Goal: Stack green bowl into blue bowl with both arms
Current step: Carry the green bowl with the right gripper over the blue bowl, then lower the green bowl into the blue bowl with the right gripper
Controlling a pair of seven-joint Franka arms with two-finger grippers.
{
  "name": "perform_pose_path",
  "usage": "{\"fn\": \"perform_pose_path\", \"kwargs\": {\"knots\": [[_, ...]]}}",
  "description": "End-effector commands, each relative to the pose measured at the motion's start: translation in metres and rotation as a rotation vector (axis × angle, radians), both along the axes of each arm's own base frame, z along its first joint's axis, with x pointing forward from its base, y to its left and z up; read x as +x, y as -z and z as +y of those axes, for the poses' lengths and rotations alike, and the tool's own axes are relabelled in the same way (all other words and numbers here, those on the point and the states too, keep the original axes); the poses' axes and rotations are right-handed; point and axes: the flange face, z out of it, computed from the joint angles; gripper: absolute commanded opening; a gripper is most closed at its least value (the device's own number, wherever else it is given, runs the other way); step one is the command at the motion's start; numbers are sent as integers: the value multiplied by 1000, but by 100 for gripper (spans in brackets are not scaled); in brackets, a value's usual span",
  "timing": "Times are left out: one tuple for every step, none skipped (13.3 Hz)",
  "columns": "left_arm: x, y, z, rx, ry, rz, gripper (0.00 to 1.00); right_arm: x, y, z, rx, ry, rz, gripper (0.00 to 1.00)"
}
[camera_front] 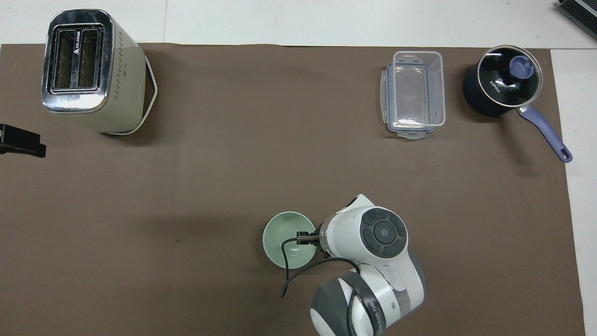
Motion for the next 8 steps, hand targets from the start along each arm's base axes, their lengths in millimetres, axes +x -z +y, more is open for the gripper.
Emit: {"fn": "perform_pose_path", "kwargs": {"knots": [[-1,-3,2,19,-11,9,100,2,-1,4,20,33,1,28],[-1,-3,2,19,-11,9,100,2,-2,4,20,33,0,28],[-1,-3,2,19,-11,9,100,3,-3,5,22,34,-2,28],[-1,-3,2,19,-11,9,100,4,-7,6,27,34,-9,28],[-1,-3,2,19,-11,9,100,6,-13,7,34,32,-17,28],[-1,-3,2,19,-11,9,100,10,-23,9,43,27,-25,28],[-1,-3,2,19,-11,9,100,13,-30,9,44,27,-19,28],[-1,-3,2,19,-11,9,100,14,-32,8,42,22,-12,28]]}}
